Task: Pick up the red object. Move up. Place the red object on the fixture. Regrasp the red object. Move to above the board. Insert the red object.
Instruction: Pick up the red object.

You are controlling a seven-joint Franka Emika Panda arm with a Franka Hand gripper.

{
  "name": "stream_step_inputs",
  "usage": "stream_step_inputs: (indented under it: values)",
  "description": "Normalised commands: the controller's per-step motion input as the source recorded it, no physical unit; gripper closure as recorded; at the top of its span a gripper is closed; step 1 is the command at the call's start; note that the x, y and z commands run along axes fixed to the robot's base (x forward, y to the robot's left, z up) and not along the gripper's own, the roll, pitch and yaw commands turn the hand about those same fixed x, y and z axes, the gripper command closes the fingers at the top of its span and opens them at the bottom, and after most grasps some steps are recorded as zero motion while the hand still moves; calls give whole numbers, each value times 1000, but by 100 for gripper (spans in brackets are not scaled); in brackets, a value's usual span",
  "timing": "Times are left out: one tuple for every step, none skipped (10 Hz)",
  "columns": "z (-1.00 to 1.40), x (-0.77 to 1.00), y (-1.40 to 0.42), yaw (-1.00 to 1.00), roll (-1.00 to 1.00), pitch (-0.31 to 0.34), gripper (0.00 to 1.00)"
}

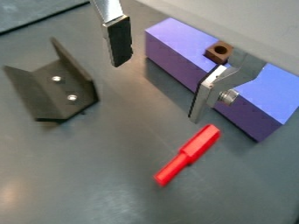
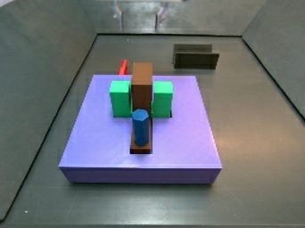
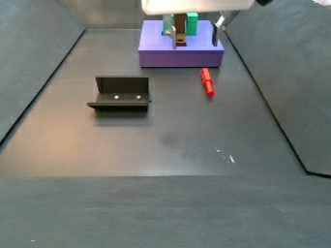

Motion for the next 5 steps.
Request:
stream_step_inputs:
  values:
    - [-446, -71, -474, 206, 0, -100, 0]
    - [-509, -257, -451, 117, -31, -140, 0]
    - [-477, -234, -403, 146, -51, -156, 0]
    - [-466, -186, -317, 146, -37, -123, 0]
    - [-471, -449, -254, 74, 0, -143, 0]
